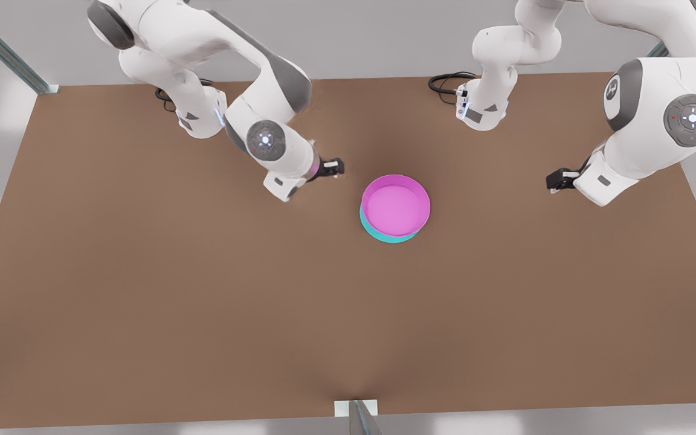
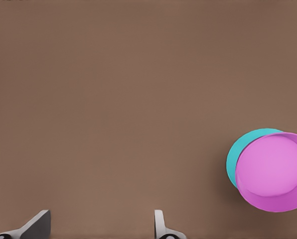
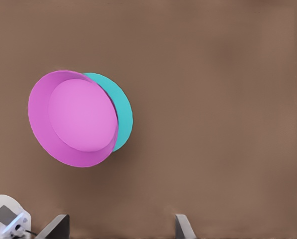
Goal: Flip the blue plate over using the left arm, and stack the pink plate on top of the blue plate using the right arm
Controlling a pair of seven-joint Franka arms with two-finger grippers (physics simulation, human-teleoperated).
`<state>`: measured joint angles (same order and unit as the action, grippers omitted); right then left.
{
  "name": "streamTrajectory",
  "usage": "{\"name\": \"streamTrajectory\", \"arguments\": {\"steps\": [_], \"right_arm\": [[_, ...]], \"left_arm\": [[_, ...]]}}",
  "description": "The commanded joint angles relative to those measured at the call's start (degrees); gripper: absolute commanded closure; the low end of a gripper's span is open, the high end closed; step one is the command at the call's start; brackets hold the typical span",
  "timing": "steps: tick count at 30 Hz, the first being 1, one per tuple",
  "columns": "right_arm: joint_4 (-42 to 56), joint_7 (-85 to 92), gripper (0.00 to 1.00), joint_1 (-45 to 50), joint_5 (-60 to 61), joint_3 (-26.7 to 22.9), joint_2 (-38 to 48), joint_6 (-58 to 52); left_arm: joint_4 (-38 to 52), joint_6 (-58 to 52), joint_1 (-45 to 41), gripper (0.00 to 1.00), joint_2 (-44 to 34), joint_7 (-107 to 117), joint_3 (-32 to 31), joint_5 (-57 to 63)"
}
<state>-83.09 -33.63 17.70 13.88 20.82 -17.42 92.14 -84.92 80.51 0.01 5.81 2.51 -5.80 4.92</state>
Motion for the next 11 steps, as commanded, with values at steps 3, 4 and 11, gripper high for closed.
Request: {"name": "streamTrajectory", "arguments": {"steps": [3, 4, 11], "right_arm": [[1.0, 19.7, 0.0, -18.9, -7.9, -0.3, 0.2, -4.6], [0.4, 24.4, 0.0, -19.4, -13.3, -8.4, 0.4, -4.5], [-3.0, 30.3, 0.0, -20.2, -13.7, -14.9, 8.7, -2.8]], "left_arm": [[0.4, -0.7, 0.1, 0.0, -0.2, 0.0, 0.0, 0.0], [0.5, -0.7, 0.1, 0.0, -0.2, 0.0, 0.0, 0.0], [0.6, -0.7, 0.1, 0.0, -0.2, 0.0, 0.0, 0.0]]}}
